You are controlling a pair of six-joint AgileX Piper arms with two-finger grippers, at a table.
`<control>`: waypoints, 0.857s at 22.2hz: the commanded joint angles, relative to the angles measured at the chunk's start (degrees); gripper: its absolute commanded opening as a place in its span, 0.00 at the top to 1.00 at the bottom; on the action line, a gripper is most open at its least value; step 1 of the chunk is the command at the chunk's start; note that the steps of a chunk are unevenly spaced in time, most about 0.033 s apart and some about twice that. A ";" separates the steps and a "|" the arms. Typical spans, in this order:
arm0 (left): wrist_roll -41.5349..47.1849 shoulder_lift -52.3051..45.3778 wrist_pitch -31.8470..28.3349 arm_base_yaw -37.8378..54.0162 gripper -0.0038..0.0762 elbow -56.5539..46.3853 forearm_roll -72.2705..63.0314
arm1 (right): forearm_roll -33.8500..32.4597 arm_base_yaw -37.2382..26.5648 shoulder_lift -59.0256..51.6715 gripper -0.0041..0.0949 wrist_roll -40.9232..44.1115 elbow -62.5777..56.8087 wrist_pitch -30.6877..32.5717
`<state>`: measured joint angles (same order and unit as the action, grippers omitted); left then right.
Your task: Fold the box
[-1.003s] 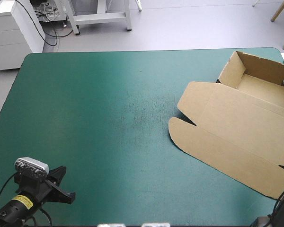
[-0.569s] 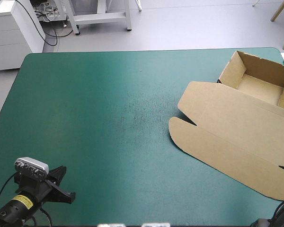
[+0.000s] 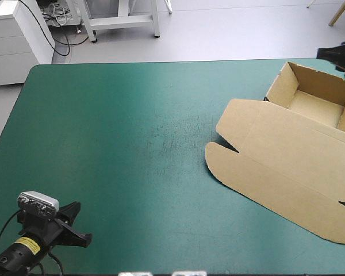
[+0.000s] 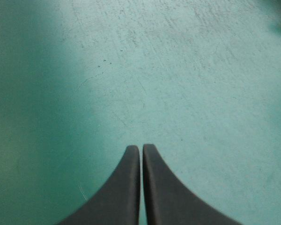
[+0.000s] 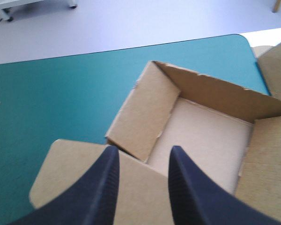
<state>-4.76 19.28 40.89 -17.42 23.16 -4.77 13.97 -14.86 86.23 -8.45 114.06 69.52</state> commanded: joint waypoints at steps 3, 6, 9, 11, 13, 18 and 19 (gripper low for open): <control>0.40 0.48 -3.98 -0.27 0.96 1.41 -0.53 | -4.10 13.15 -13.05 0.98 -1.23 -14.13 -2.50; 0.40 0.48 -3.98 -0.27 0.96 1.41 -0.53 | -6.22 17.87 -21.21 0.98 -1.23 -26.93 -4.33; 0.40 0.48 -3.98 -0.27 0.96 1.41 -0.86 | -6.08 18.40 -27.36 0.98 -2.03 -36.28 -7.82; 0.40 0.48 -3.98 -0.27 0.96 1.41 -2.25 | -6.19 18.40 -33.47 0.98 -3.18 -45.73 -12.98; 0.40 0.48 -3.98 -0.27 0.96 1.41 -3.57 | -6.19 18.40 -39.51 0.98 -4.23 -55.27 -17.31; 0.40 0.48 -3.98 -0.27 0.96 1.41 -3.61 | -6.19 18.40 -50.66 0.98 -4.23 -72.77 -25.99; 0.40 0.48 -3.98 -0.27 0.96 1.41 -3.61 | -6.19 18.40 -51.99 0.98 -4.23 -74.79 -27.09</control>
<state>-4.76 19.23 40.89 -17.42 23.16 -7.53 7.76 3.21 38.13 -12.14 43.63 50.01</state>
